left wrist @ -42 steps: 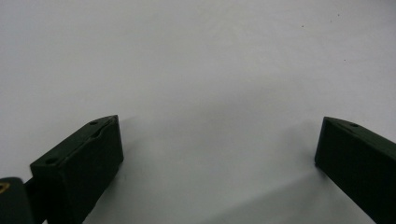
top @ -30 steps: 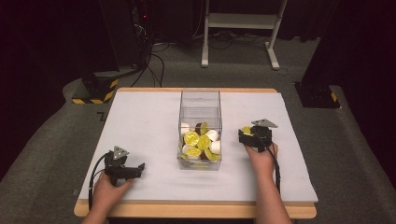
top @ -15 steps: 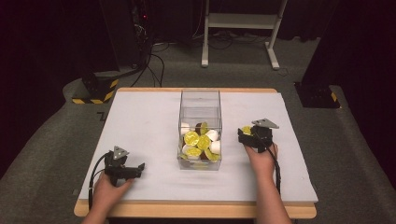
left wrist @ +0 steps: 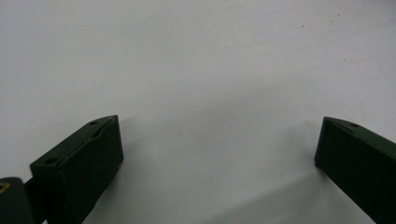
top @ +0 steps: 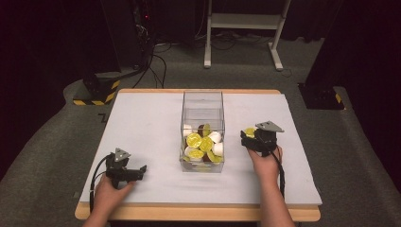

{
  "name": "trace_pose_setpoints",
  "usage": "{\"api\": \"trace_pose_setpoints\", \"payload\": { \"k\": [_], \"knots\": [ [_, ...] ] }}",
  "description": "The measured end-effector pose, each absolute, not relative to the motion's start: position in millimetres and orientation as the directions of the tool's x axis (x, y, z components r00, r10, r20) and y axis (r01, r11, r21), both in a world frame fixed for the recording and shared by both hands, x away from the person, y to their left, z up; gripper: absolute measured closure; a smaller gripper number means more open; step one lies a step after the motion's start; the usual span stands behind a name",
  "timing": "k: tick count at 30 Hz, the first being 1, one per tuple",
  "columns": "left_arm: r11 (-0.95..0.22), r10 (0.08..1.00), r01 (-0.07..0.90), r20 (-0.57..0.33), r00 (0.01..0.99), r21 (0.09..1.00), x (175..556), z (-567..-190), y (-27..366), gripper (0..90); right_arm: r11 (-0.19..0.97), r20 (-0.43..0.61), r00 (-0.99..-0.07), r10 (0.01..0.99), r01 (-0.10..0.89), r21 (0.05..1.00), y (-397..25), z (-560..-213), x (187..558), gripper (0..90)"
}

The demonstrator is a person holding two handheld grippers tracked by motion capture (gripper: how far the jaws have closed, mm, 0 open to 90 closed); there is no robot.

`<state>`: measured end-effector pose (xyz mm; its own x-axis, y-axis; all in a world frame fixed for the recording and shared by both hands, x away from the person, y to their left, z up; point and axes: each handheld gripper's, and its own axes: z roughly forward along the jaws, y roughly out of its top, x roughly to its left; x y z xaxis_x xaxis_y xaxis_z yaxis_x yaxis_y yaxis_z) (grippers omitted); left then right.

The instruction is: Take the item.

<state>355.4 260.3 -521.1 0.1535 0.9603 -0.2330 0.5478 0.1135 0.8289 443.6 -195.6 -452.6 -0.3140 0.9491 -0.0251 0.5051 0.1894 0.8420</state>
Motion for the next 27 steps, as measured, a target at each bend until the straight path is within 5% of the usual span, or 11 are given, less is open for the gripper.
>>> {"api": "trace_pose_setpoints", "payload": {
  "k": [27],
  "knots": [
    [0.107,0.961,0.549,-0.229,0.157,0.829,355.5,-521.0,260.8,1.2,0.257,-0.041,-0.393,0.918,0.514,0.819,-168.2,-457.4,391.8,23.6]
  ]
}}
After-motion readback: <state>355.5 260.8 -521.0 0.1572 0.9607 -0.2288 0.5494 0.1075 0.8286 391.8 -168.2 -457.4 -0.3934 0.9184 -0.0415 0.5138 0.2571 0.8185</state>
